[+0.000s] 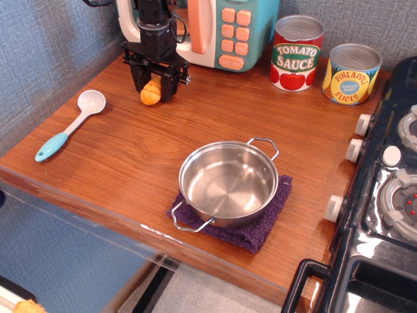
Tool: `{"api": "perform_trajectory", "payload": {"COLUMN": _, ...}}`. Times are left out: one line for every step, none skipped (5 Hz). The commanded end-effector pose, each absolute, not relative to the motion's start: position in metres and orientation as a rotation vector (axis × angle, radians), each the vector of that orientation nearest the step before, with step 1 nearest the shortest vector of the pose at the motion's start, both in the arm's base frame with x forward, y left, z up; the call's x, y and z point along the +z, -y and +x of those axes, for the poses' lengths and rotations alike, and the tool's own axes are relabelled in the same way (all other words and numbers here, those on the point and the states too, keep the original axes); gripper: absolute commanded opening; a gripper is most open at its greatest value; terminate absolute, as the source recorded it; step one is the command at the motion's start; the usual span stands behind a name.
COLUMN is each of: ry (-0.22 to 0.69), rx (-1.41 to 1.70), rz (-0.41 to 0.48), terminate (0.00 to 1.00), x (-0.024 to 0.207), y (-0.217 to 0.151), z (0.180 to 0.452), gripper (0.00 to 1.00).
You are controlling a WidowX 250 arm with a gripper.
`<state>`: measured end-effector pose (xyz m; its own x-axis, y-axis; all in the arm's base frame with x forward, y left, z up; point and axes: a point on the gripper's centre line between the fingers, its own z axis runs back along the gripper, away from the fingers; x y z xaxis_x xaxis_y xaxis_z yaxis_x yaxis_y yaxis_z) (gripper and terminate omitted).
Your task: Place the lobster in front of the microwave.
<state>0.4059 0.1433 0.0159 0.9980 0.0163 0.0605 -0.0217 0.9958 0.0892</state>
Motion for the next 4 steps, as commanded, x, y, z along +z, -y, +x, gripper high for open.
{"api": "perform_trajectory", "payload": {"ry": 0.192, "rx": 0.001, "rz": 0.078, "terminate": 0.0, "x": 0.079, "y": -0.151, "z": 0.395, "gripper": 1.0}}
{"api": "perform_trajectory", "payload": {"ry": 0.209, "rx": -0.021, "rz": 0.079, "terminate": 0.0, "x": 0.105, "y": -0.144, "z": 0.381, "gripper": 1.0}}
{"api": "perform_trajectory", "payload": {"ry": 0.191, "rx": -0.025, "rz": 0.073, "terminate": 0.0, "x": 0.12, "y": -0.135, "z": 0.36, "gripper": 1.0}}
{"api": "perform_trajectory", "payload": {"ry": 0.169, "rx": -0.01, "rz": 0.065, "terminate": 0.0, "x": 0.125, "y": -0.125, "z": 0.335, "gripper": 1.0}}
